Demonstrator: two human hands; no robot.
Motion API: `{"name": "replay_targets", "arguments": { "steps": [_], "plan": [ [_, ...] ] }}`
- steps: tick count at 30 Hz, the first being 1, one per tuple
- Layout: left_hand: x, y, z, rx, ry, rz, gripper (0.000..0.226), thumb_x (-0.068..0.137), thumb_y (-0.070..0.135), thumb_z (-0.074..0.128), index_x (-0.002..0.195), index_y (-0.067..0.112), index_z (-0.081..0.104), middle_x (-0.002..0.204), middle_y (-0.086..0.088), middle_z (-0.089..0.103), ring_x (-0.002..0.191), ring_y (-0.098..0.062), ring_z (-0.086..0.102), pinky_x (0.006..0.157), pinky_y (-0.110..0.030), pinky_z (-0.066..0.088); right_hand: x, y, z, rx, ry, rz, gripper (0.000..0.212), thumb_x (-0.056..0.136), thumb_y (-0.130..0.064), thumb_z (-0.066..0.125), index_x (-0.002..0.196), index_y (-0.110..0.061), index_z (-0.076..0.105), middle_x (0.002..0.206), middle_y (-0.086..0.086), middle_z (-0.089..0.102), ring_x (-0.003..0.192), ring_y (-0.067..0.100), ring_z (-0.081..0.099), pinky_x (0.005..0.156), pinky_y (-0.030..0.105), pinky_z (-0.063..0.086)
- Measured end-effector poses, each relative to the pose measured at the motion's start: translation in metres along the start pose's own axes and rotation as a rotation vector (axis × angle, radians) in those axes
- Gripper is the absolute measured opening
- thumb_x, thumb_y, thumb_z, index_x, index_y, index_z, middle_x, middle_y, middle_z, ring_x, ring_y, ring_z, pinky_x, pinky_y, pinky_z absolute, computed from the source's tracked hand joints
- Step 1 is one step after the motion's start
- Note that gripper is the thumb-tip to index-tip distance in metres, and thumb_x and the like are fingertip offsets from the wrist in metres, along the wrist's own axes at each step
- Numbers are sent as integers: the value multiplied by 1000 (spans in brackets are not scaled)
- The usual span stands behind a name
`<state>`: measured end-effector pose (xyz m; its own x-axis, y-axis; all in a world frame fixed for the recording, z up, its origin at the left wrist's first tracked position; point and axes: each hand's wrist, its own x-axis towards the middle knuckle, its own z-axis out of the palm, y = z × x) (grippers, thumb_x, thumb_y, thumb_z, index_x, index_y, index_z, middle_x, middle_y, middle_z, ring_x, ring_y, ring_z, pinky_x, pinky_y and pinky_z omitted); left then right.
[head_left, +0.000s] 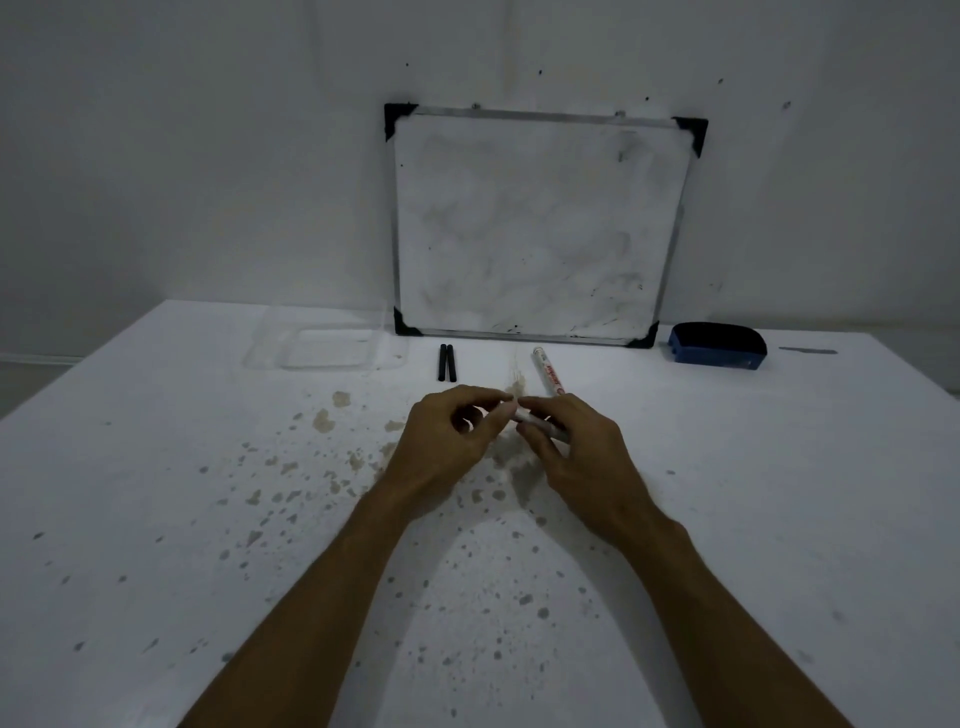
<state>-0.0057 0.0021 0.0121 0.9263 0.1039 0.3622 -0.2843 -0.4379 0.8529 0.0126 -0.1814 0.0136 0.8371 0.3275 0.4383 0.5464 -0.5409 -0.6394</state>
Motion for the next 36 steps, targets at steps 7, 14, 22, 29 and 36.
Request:
{"name": "replay_targets", "arguments": {
  "steps": [7, 14, 22, 29, 36],
  "plan": [
    [7, 8, -1, -354, 207, -269, 23, 95, 22, 71, 111, 6, 75, 93, -10, 80, 82, -16, 78, 69, -18, 59, 4, -12, 1, -39, 429, -27, 23, 90, -31, 75, 105, -16, 65, 103, 0, 62, 89, 5, 54, 82, 8, 43],
    [1, 24, 16, -733, 89, -498, 23, 92, 18, 74, 109, 2, 76, 99, -16, 80, 95, -26, 78, 88, -33, 61, 8, -27, 2, 807, 250, 672, 31, 92, -47, 68, 100, -18, 72, 79, 0, 67, 67, 12, 57, 64, 25, 51],
    [-8, 25, 32, -1333, -123, -864, 54, 108, 34, 38, 134, -10, 55, 129, -29, 67, 122, -38, 64, 103, -45, 51, 9, -8, -2, 557, 338, 519, 36, 101, -46, 55, 103, -13, 70, 81, -4, 71, 72, 7, 65, 68, 26, 50],
    [-7, 24, 27, -1419, -138, -907, 46, 107, 26, 39, 126, -5, 66, 107, -21, 75, 91, -25, 68, 100, -32, 48, -2, -30, 5, 136, 124, 150, 31, 101, -45, 54, 110, -17, 65, 91, -3, 76, 77, 7, 74, 73, 29, 63],
    [-8, 23, 25, -1440, -178, -870, 47, 108, 26, 35, 128, -6, 63, 89, -20, 75, 75, -27, 75, 91, -38, 52, -1, -25, 8, 97, 92, 188, 34, 99, -49, 55, 101, -19, 69, 83, -8, 76, 74, 4, 73, 74, 33, 63]
  ]
}}
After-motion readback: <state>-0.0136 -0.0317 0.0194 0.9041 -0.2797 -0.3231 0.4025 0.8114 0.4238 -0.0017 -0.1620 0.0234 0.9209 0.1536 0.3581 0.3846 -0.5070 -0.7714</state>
